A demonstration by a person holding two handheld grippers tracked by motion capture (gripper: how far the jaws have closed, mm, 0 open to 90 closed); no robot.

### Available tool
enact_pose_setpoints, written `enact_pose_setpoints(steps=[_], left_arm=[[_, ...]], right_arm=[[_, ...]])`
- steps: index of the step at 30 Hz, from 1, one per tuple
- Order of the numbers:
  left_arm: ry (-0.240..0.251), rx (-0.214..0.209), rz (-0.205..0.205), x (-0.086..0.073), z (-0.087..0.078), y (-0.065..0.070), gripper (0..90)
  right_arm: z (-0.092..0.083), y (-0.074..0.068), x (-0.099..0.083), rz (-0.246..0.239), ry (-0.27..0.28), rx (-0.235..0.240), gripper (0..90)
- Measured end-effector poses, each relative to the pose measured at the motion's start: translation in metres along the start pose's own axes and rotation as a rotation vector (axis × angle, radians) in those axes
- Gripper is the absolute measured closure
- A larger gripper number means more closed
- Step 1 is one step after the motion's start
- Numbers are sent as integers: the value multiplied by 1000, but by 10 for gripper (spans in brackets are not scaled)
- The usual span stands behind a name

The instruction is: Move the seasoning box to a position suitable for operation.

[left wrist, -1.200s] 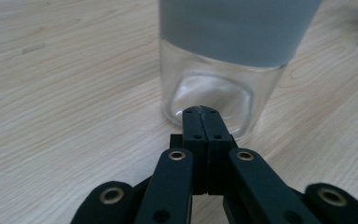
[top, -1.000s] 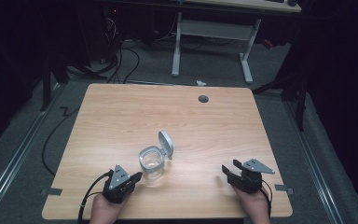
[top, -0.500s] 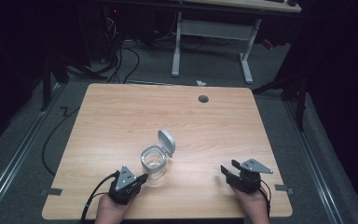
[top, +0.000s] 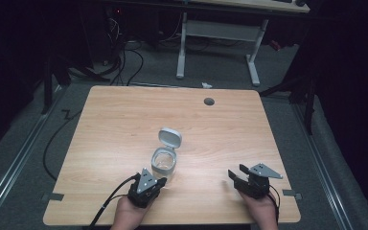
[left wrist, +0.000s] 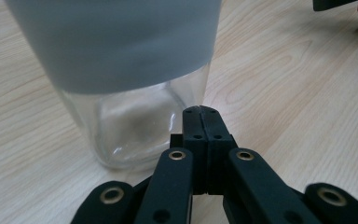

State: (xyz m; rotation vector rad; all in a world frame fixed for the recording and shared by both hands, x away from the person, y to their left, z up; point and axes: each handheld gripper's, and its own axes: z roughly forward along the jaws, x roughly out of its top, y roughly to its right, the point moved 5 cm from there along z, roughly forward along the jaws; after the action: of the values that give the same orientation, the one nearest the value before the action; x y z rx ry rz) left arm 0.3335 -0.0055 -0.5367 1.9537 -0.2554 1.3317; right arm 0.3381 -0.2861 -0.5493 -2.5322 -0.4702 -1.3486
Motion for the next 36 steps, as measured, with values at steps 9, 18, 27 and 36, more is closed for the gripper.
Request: enact_pose_setpoints(steps=[9,18,27,36], left_arm=[[6,-11,9,3,-1,7,900],[90,164,-3,25,-21,-46,900],[103,157,3,29,-2,-42,900],[94,129,-2,26,-3,-33,900]], right_arm=[[-1,1,-1,3,2,-1,444],[-5,1,1,6,13,-3,445],[-5,1,0,3,9,-5,446],[-6,2,1,0,16,-4,448]])
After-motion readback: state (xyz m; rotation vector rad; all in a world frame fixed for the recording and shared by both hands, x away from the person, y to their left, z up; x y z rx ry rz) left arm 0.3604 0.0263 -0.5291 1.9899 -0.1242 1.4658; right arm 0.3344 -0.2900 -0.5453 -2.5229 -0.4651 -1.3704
